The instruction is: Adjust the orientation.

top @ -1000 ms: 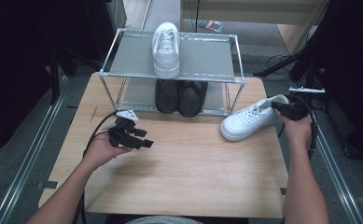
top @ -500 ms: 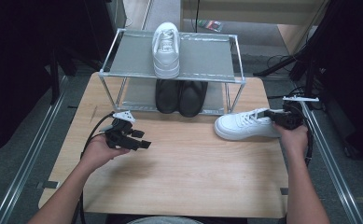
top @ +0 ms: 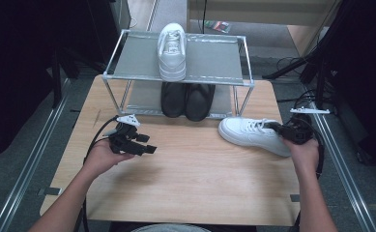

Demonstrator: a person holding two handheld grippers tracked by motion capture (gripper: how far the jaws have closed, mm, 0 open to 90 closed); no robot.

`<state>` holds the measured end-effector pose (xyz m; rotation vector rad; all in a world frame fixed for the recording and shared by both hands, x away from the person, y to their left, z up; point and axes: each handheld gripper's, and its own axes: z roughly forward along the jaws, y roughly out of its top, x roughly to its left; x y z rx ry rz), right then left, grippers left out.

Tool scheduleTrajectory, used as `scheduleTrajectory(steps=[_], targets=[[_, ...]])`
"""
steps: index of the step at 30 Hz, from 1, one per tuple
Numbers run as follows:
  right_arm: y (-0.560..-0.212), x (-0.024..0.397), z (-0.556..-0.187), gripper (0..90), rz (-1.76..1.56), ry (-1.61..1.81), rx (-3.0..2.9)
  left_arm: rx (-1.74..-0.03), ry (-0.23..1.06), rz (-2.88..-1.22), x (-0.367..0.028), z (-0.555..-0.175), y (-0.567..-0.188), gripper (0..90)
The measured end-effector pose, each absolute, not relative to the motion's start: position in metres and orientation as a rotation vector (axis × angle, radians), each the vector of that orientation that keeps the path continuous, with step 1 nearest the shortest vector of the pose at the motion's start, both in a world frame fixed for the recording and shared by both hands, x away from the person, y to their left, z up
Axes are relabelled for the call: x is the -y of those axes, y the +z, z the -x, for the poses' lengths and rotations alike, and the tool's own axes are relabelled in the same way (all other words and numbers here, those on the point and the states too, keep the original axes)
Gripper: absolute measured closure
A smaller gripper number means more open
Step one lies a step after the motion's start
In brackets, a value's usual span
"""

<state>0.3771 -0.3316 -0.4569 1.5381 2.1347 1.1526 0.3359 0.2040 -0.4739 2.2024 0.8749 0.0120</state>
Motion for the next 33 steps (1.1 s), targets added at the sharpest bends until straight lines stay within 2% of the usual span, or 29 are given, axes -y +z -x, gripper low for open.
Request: scheduleTrajectory(steps=[6,7,9,10,11,14,24,28,29,31,33], targets=[[-0.443,0.34,-0.366,86.2,-1.483,1.268,-2.098,-0.875,0.008,-2.206,-0.204,-0.337,-0.474,39.4],[-0.438,0.338,-0.361,80.4,-1.455,1.3,-2.107,-0.873,0.013,-2.21,-0.204,-0.337,-0.474,39.4],[-0.437,0.335,-0.357,74.7,-1.434,1.284,-2.128,-0.87,0.011,-2.215,-0.203,-0.337,-0.474,39.4],[-0.437,0.335,-0.357,74.7,-1.434,1.284,-2.128,-0.87,0.011,-2.215,-0.203,-0.337,-0.474,39.4],[-0.44,0.332,-0.355,69.7,-1.424,1.256,-2.15,-0.87,0.012,-2.211,-0.203,-0.336,-0.474,39.4],[-0.447,0.33,-0.357,65.4,-1.425,1.217,-2.166,-0.866,0.014,-2.215,-0.202,-0.336,-0.473,39.3],[-0.472,0.332,-0.369,59.8,-1.416,1.228,-2.276,-0.868,0.01,-2.216,-0.202,-0.337,-0.474,39.3],[-0.478,0.33,-0.371,63.3,-1.368,1.226,-2.327,-0.869,0.011,-2.213,-0.202,-0.336,-0.474,39.3],[-0.478,0.331,-0.373,70.6,-1.36,1.245,-2.352,-0.869,0.015,-2.213,-0.203,-0.337,-0.474,39.3],[-0.478,0.333,-0.374,79.3,-1.352,1.267,-2.384,-0.866,0.016,-2.216,-0.203,-0.337,-0.474,39.3],[-0.477,0.334,-0.375,81.8,-1.354,1.287,-2.401,-0.866,0.017,-2.216,-0.203,-0.337,-0.473,39.3]])
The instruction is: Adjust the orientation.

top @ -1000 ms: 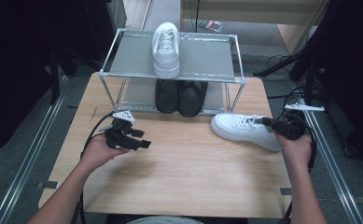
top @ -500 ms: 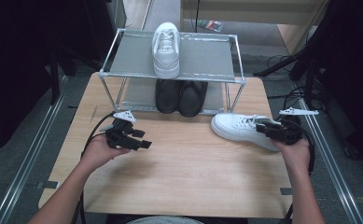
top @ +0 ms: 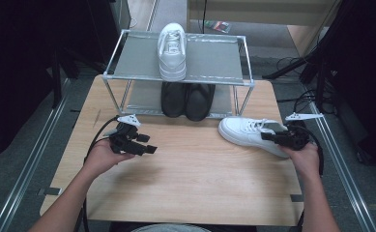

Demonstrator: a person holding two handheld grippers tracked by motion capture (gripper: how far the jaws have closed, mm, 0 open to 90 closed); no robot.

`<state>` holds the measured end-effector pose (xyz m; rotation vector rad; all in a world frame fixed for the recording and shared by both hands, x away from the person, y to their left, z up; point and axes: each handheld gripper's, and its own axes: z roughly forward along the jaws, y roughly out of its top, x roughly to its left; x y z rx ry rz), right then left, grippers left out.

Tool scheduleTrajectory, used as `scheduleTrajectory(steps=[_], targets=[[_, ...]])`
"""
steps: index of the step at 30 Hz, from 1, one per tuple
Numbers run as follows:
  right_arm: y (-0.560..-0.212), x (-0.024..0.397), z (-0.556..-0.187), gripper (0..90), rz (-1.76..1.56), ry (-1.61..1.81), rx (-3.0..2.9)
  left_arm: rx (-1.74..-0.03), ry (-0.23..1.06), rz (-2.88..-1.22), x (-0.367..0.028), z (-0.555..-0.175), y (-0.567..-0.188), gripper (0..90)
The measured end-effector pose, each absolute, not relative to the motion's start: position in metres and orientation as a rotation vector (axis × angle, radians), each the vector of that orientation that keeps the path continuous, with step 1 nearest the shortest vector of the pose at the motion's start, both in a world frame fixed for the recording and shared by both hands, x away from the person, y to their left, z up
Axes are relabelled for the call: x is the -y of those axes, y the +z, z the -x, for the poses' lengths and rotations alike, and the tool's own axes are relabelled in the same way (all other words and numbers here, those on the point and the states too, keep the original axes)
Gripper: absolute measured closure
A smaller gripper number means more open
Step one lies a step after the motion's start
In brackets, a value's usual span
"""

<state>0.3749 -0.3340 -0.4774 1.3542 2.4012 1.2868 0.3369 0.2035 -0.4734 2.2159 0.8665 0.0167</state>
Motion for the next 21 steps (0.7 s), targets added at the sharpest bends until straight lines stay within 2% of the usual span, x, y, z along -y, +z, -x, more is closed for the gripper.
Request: scheduleTrajectory(steps=[2,13,21], targets=[[-0.476,0.332,-0.375,84.2,-1.336,1.328,-2.423,-0.865,0.017,-2.215,-0.204,-0.337,-0.473,39.3],[-0.461,0.324,-0.362,84.9,-1.322,1.361,-2.442,-0.873,0.02,-2.201,-0.206,-0.337,-0.472,39.3],[-0.449,0.284,-0.356,84.9,-1.232,1.386,-2.485,-0.869,0.024,-2.19,-0.206,-0.336,-0.47,39.3]])
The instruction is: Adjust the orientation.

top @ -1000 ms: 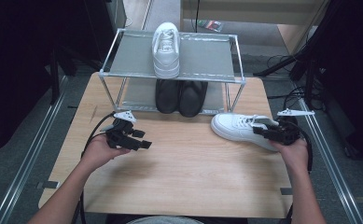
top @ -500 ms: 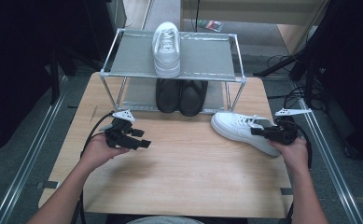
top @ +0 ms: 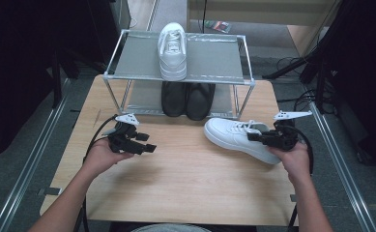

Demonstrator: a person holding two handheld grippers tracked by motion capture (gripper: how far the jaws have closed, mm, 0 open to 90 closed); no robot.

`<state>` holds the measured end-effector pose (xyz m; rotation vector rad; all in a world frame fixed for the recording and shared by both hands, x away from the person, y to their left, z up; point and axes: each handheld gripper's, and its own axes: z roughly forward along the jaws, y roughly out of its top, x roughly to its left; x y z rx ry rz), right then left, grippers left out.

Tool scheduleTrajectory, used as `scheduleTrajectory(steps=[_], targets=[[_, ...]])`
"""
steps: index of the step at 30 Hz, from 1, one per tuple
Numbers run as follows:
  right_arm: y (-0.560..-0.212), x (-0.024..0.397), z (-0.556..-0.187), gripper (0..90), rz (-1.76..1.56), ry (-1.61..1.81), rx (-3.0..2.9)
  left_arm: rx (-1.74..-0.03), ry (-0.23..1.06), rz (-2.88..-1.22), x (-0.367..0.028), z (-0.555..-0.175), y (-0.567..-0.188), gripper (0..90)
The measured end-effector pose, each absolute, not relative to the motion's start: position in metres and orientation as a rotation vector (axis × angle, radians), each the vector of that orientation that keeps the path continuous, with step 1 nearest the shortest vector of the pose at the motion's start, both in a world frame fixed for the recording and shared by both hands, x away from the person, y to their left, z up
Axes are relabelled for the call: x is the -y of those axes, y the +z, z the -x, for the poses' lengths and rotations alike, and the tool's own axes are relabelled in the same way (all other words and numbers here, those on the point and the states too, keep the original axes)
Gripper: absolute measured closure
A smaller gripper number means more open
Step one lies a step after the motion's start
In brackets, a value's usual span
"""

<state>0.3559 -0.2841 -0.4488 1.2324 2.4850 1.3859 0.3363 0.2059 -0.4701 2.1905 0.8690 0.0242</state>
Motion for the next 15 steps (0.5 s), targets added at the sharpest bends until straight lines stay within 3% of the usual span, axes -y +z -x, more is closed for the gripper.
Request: scheduleTrajectory(steps=[15], targets=[[-0.445,0.197,-0.353,84.8,-1.105,1.419,-2.578,-0.889,0.041,-2.164,-0.212,-0.326,-0.468,39.3]])
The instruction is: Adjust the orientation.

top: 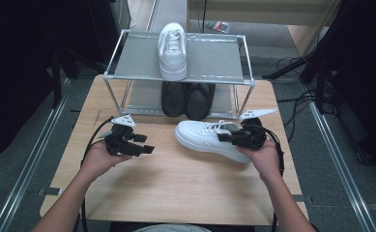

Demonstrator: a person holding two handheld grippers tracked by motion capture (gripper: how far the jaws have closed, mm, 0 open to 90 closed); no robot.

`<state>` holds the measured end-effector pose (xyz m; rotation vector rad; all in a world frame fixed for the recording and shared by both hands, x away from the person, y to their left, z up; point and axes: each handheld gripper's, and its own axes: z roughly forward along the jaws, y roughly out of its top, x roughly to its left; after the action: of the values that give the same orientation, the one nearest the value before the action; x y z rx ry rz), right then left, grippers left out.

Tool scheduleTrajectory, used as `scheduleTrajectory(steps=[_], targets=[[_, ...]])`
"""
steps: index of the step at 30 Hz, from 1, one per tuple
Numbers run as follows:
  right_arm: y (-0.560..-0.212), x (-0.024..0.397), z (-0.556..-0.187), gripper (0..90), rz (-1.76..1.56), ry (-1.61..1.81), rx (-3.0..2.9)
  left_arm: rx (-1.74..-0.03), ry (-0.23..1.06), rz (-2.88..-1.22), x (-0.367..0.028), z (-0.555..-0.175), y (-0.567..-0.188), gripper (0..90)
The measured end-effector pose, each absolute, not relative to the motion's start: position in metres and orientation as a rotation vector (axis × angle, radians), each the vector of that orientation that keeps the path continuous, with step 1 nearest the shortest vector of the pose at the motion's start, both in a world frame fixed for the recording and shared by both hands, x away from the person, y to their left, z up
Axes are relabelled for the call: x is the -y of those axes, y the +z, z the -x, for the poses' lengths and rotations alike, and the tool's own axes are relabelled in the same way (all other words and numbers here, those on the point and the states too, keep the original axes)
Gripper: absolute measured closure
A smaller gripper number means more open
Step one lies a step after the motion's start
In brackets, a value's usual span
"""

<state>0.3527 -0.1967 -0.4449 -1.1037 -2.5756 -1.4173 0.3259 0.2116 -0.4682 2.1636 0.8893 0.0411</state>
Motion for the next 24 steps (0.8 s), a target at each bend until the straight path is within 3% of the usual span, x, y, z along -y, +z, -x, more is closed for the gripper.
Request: scheduleTrajectory(steps=[14,24], targets=[[-0.461,0.135,-0.341,84.6,1.04,-1.36,2.617,-0.893,0.045,-2.154,-0.207,-0.317,-0.469,39.3],[-0.474,0.115,-0.322,83.6,1.047,-1.351,2.61,-0.867,0.04,-2.163,-0.2,-0.318,-0.469,39.3]])
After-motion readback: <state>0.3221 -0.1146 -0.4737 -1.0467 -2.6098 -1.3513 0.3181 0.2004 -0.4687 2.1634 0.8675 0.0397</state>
